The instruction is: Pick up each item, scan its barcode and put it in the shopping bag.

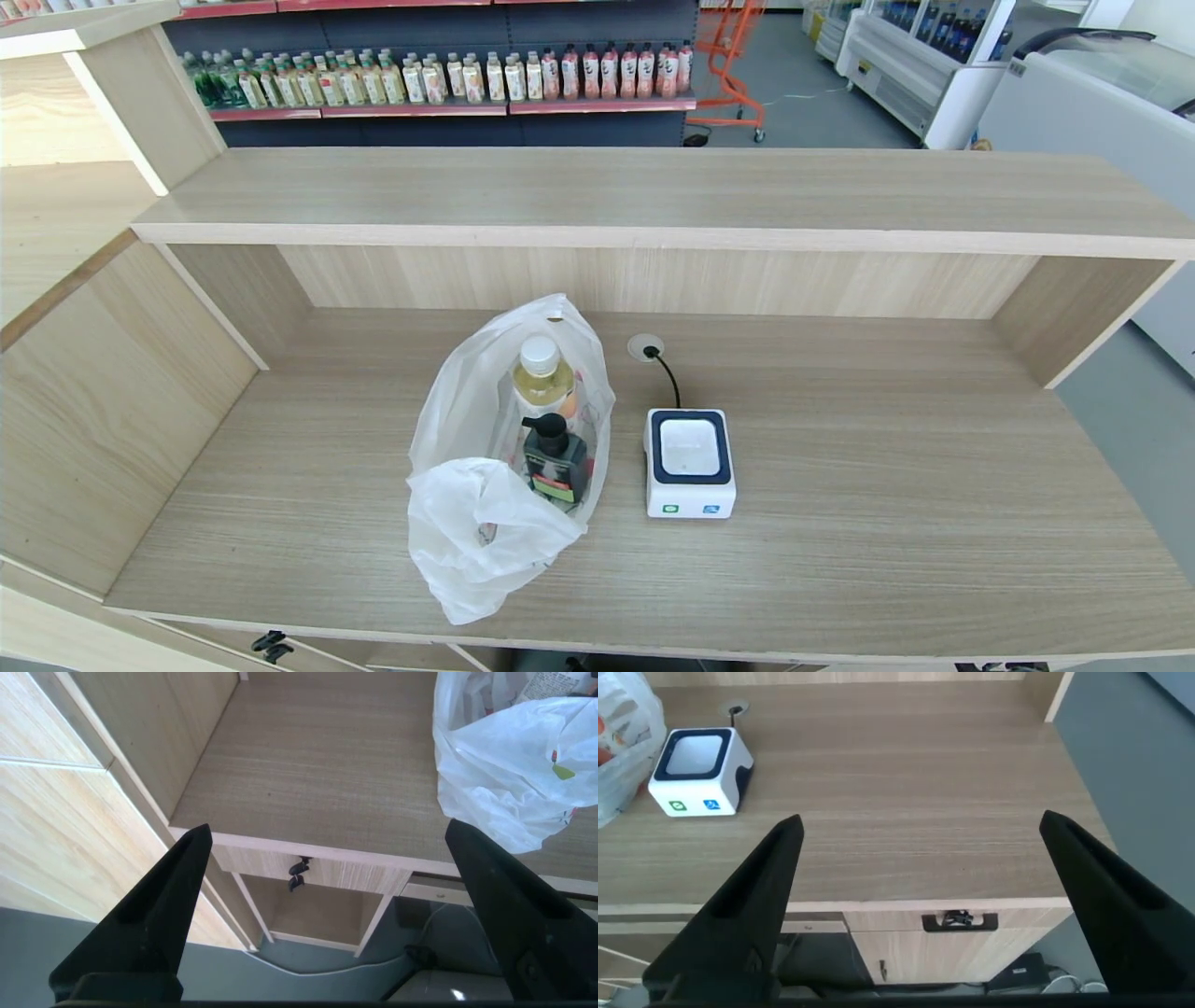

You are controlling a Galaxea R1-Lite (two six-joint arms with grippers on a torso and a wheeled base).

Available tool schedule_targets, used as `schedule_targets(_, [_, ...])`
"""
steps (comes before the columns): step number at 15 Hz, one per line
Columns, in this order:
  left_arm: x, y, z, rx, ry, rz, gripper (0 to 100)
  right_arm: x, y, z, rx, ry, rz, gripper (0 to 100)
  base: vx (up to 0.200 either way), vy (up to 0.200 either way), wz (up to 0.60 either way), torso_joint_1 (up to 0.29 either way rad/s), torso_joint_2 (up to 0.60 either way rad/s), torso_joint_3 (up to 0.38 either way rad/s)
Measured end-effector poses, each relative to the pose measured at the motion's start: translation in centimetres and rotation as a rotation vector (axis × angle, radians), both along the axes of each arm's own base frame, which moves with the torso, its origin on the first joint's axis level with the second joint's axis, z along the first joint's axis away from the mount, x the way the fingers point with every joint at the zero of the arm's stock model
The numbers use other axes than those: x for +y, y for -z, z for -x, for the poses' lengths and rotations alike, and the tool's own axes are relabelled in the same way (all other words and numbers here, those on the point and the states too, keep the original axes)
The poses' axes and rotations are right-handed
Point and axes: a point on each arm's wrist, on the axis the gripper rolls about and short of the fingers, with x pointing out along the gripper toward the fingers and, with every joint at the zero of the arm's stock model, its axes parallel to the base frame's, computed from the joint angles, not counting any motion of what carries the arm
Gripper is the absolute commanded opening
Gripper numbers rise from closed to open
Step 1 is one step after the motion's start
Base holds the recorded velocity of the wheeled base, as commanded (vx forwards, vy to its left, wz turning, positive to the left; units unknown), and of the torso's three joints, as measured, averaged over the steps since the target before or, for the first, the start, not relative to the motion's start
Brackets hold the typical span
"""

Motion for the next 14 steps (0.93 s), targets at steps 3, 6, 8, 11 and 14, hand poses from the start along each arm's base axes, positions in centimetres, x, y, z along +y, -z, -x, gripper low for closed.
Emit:
schedule_targets(3, [0.0, 0.0, 0.0, 0.0, 0.0, 0.0, 100, 0.01, 0.17, -0.01, 0.016, -0.004, -0.01, 0, 0.0, 0.0, 0.0, 0.0, 0.0, 0.0])
schedule_targets(6, [0.0, 0.0, 0.0, 0.0, 0.0, 0.0, 100, 0.01, 0.31, -0.02, 0.028, -0.004, -0.034, 0, 0.0, -0.067, 0.0, 0.002, 0.0, 0.001])
schedule_targets(8, [0.0, 0.0, 0.0, 0.0, 0.0, -0.001, 100, 0.01, 0.33, -0.02, 0.03, -0.005, -0.034, 0, 0.0, -0.2, 0.0, -0.002, 0.0, 0.0])
schedule_targets(11, [0.0, 0.0, 0.0, 0.0, 0.0, 0.0, 100, 0.01, 0.34, -0.02, 0.032, -0.009, -0.033, 0, 0.0, 0.0, 0.0, 0.0, 0.0, 0.0])
schedule_targets(14, [0.0, 0.0, 0.0, 0.0, 0.003, 0.0, 100, 0.02, 0.31, -0.02, 0.031, -0.007, -0.033, 0, 0.0, 0.0, 0.0, 0.0, 0.0, 0.0])
